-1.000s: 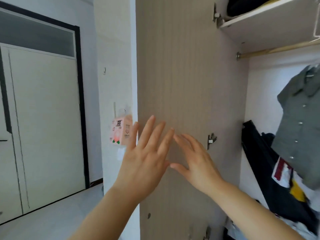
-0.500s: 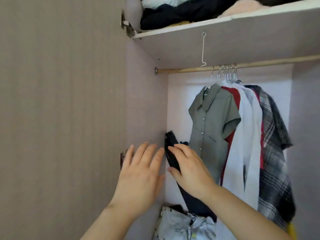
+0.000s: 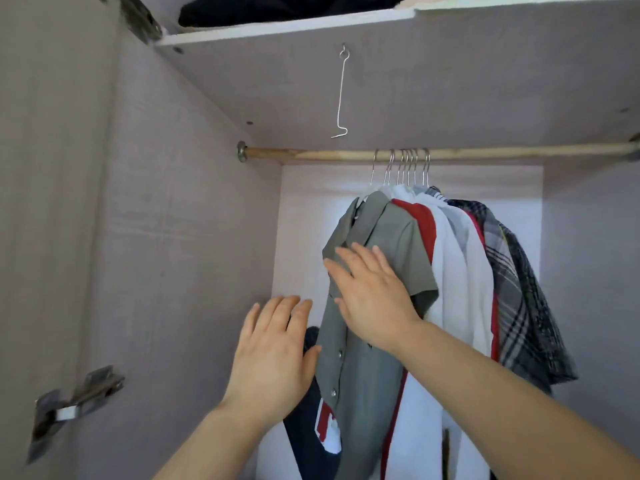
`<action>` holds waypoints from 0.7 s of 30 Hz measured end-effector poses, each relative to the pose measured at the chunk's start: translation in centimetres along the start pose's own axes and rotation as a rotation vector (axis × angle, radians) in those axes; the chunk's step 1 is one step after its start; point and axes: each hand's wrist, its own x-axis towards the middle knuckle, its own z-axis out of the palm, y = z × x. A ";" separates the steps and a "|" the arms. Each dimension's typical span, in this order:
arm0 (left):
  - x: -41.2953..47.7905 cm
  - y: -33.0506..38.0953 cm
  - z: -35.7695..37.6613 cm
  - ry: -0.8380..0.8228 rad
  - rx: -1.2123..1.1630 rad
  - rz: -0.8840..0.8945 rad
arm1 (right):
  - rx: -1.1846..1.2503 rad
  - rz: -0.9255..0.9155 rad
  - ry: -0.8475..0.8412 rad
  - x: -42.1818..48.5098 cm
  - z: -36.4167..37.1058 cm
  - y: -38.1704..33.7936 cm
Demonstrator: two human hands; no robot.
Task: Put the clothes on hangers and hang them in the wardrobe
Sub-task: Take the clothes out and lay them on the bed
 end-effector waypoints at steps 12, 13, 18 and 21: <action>9.8 -1.4 10.3 0.060 -0.234 0.009 | -0.334 0.183 -0.016 2.5 3.5 13.7; 10.6 -1.6 11.0 0.063 -0.260 0.015 | -0.323 0.197 -0.023 2.1 3.6 14.8; 14.9 -3.2 13.9 0.106 -0.360 0.038 | -0.101 0.348 0.061 2.5 3.3 18.3; 18.2 -3.5 14.6 0.159 -0.430 0.065 | 0.014 0.445 0.177 5.4 3.6 18.5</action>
